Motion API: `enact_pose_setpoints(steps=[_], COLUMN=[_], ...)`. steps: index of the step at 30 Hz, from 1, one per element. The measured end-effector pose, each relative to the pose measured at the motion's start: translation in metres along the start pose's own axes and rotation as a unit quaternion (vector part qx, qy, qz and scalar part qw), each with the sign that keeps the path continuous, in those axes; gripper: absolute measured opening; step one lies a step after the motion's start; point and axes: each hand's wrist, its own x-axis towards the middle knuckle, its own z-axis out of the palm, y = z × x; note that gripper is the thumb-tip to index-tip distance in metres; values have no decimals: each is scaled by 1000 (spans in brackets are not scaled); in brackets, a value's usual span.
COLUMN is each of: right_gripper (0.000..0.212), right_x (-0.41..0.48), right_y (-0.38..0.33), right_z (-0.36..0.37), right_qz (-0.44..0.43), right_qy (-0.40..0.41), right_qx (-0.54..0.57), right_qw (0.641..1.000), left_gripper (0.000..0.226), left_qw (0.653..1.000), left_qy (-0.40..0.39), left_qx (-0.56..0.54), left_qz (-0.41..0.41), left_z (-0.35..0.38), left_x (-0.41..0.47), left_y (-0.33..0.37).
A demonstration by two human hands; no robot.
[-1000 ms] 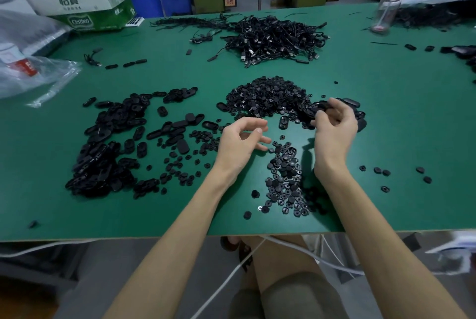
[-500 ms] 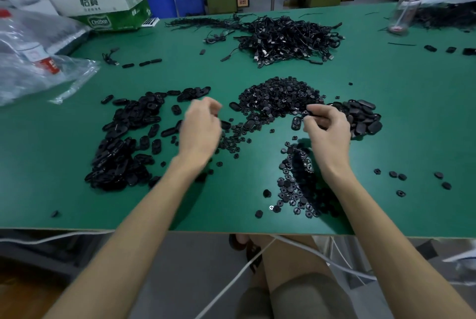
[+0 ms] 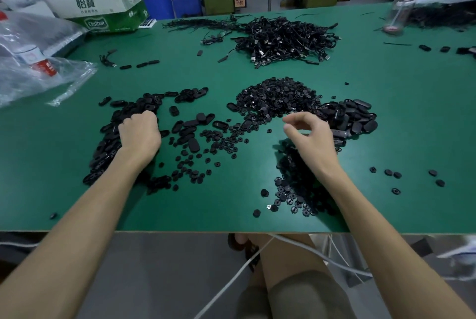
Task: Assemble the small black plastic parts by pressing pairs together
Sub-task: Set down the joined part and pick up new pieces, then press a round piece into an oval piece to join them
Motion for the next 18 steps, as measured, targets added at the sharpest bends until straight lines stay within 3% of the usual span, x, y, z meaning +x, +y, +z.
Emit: enact_pose_setpoints(steps=[1,3,4,7,10,13,18], right_gripper=[12,11,11,17,27,31,28], right_x=[-1,-2,-2,-1,0,0,0], right_y=[0,0,1,1,1,2,1], right_z=[1,2,3,4,6,5,6], right_qz=[-7,-28,-36,-32,-33,-33,-42], right_qy=[-23,-56,-68,-109,-128,-125,-125], right_qx=[-13,-50,-73,-131,-157,-150,-167], right_qw=[1000,997,994,985,979,980,977], left_gripper=[38,18,7,14,10,8,11], left_qw=[1000,999,998,976,922,872,785], left_qy=[13,44,56,34,-40,-79,-115], left_qx=[6,-2,-37,-214,-377,-459,-596], left_qz=[3,1,5,22,80,150,125], left_z=[-2,-3,-2,-2,-6,-4,9], left_x=[-2,-2,-2,-6,-22,-38,-56], left_y=[2,7,11,33,67,98,138])
